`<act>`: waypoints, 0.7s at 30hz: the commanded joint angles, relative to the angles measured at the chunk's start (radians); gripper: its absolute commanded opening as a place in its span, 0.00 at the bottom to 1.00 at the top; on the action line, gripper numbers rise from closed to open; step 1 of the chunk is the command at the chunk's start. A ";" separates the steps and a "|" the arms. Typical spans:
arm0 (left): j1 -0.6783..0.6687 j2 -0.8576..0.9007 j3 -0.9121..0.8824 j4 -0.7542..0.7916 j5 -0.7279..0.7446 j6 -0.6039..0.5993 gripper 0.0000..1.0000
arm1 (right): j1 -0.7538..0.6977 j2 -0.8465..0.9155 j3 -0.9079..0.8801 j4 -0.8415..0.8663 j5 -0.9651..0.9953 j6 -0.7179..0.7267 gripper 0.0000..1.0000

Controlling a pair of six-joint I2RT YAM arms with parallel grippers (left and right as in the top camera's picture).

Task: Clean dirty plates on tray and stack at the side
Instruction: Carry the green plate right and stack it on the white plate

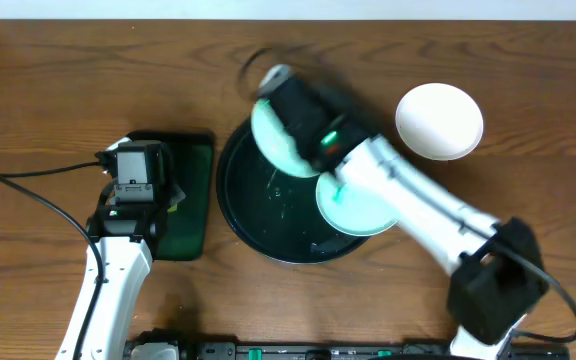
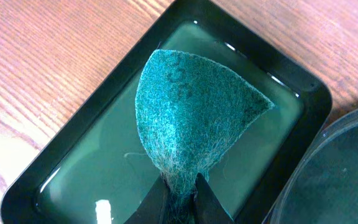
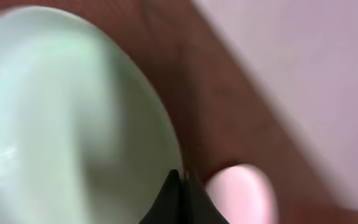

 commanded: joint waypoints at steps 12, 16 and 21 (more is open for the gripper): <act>0.004 -0.008 0.000 -0.005 -0.002 -0.009 0.07 | -0.818 -0.020 -0.018 -0.123 -0.924 0.260 0.01; 0.004 -0.008 0.000 -0.005 -0.002 -0.009 0.08 | -0.941 -0.020 -0.074 -0.071 -0.912 0.300 0.01; 0.004 -0.008 0.000 -0.005 -0.002 -0.009 0.08 | -1.014 -0.019 -0.169 0.050 -0.855 0.429 0.01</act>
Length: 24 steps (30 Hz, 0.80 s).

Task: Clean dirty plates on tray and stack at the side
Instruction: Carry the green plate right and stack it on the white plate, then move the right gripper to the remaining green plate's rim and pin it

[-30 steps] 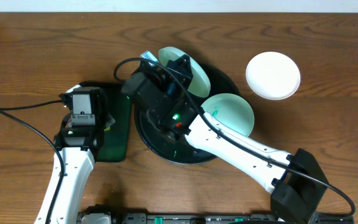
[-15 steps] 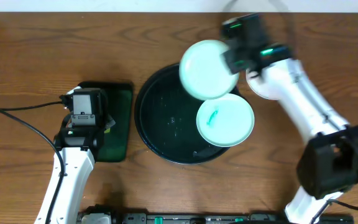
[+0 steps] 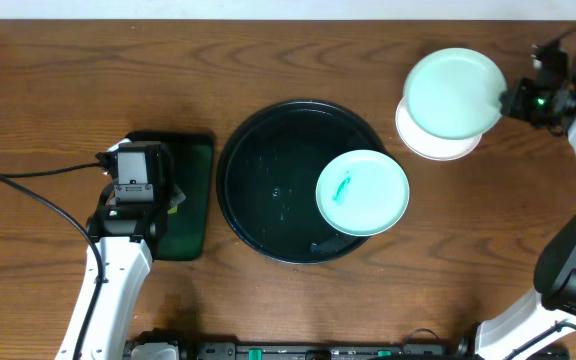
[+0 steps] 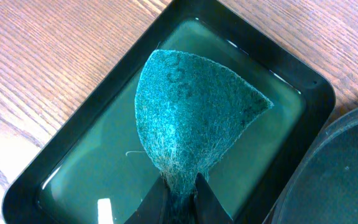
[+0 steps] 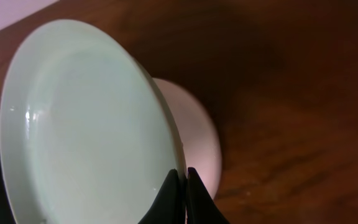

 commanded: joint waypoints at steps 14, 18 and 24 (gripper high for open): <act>0.004 -0.008 0.000 0.001 -0.002 -0.009 0.08 | 0.066 0.062 -0.114 0.113 0.033 0.088 0.43; 0.004 -0.008 0.000 0.002 -0.002 -0.009 0.08 | 0.079 0.037 -0.106 0.104 0.027 0.089 0.70; 0.004 -0.008 0.000 0.002 -0.002 -0.009 0.07 | 0.098 -0.076 -0.100 -0.043 -0.043 0.090 0.81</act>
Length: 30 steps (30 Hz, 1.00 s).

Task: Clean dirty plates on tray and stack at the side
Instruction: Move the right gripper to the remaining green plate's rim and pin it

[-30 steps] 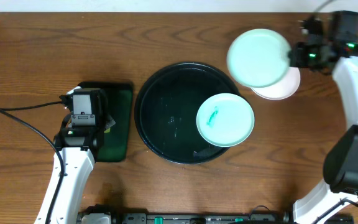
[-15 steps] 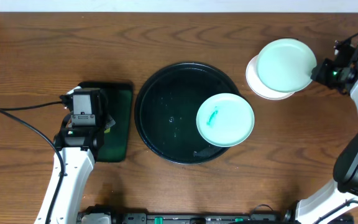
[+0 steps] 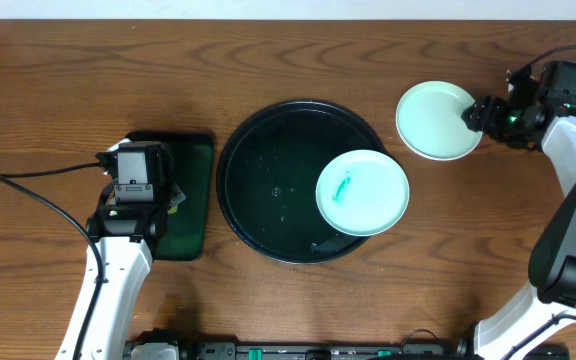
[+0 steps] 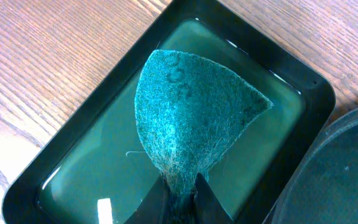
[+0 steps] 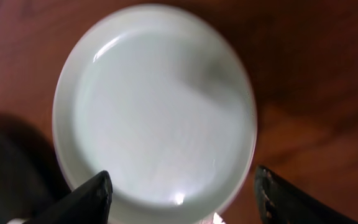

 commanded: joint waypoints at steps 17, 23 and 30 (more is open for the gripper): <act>0.004 -0.008 0.000 0.008 -0.002 -0.025 0.07 | 0.336 -0.308 -0.207 -0.322 0.168 0.285 0.99; 0.004 -0.008 0.000 0.011 -0.002 -0.025 0.08 | 0.400 -0.308 -0.335 -0.201 0.167 0.301 0.82; 0.004 -0.008 0.000 0.028 -0.002 -0.028 0.07 | 0.440 -0.304 -0.436 -0.049 0.168 0.415 0.63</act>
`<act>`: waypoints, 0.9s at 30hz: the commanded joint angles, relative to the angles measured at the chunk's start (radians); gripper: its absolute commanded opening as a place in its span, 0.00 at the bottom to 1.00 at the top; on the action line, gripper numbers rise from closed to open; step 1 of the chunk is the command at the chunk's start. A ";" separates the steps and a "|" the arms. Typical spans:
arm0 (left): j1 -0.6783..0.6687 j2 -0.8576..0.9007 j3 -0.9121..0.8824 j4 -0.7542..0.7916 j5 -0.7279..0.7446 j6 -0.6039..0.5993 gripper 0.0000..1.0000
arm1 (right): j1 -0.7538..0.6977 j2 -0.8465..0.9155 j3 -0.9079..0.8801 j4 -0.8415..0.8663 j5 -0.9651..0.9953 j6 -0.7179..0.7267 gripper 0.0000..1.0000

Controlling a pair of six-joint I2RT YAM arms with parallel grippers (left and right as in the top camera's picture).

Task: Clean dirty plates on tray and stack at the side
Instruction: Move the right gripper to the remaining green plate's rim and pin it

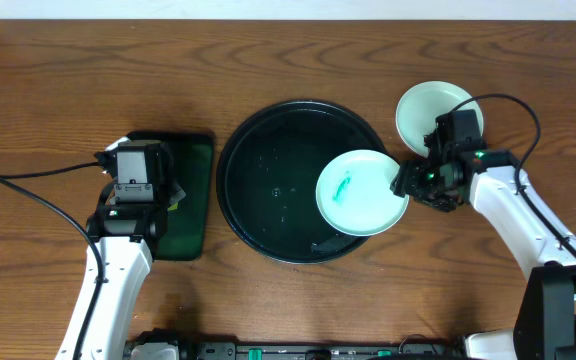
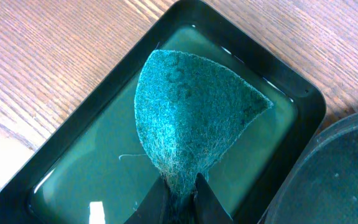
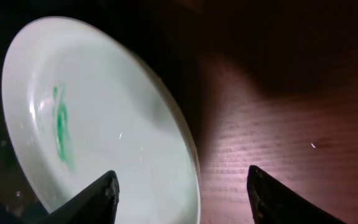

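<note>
A pale green plate (image 1: 361,192) with a green smear lies on the right side of the round black tray (image 1: 268,190). My right gripper (image 1: 405,184) stands open at that plate's right rim; in the right wrist view the plate's rim (image 3: 191,162) runs between the fingers of my right gripper (image 3: 184,186). A clean pale green plate (image 1: 420,112) sits on the table at the far right. My left gripper (image 2: 180,191) is shut on a teal scouring pad (image 2: 191,115) over the black water basin (image 2: 294,102).
The basin (image 1: 193,195) stands left of the tray. A black cable (image 1: 28,190) trails across the table at the left. Wood table surface lies right of the smeared plate (image 3: 278,137).
My right gripper has moved from the stack of plates at the far right to the right rim of the smeared plate on the tray. It is still open. The left arm has not moved.
My right gripper held a pale green plate over the tray's far side. Then it held that plate above a white plate at the far right. Then it was open, with the plate resting there. Now it is open at the smeared plate's rim.
</note>
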 commanded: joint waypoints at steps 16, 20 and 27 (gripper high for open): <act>0.004 -0.008 0.000 0.005 -0.005 -0.006 0.07 | 0.169 0.064 -0.076 0.157 0.019 0.143 0.01; 0.004 -0.008 0.000 0.005 -0.005 -0.005 0.07 | 0.185 0.064 -0.033 0.146 0.019 0.138 0.01; 0.004 -0.005 0.000 0.008 0.080 -0.005 0.08 | 0.199 0.064 0.098 0.111 0.018 0.094 0.01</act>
